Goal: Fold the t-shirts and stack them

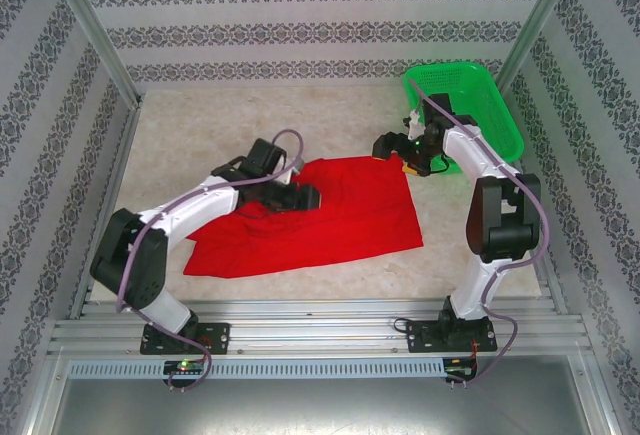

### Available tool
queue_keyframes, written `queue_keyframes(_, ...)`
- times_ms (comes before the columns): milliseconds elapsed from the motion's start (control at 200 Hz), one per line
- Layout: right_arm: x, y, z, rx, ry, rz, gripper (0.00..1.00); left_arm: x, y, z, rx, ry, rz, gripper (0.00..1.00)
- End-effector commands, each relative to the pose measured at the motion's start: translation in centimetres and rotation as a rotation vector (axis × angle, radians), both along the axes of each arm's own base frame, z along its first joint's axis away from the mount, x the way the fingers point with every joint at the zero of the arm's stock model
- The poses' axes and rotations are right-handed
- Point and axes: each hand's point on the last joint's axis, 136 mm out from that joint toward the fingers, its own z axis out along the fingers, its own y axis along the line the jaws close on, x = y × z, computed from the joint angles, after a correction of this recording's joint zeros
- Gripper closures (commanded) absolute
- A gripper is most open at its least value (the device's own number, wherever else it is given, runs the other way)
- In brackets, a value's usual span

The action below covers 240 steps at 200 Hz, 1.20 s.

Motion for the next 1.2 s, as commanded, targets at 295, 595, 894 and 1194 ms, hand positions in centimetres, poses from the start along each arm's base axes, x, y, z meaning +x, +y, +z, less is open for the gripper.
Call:
queue_keyframes(295, -0.4, -0.2, 0.8, 0.007, -0.016, 0.004, 0.02, 6.5, 7.6, -0.6, 0.069, 0.022, 0.232, 0.29)
queue_keyframes(595, -0.4, -0.3, 0.7, 0.007, -0.014, 0.006, 0.02, 7.8, 10.9, -5.7, 0.234, 0.115, 0.359, 0.38)
queue_keyframes(894, -0.5, -0.2, 0.4, 0.009, -0.006, 0.006, 0.02, 10.8, 11.6, -8.2, 0.280, 0.105, 0.390, 0.41)
queue_keyframes(1194, -0.9, -0.3, 0.3, 0.009, -0.005, 0.014, 0.02, 12.5, 13.3, -9.8, 0.363, 0.091, 0.419, 0.42)
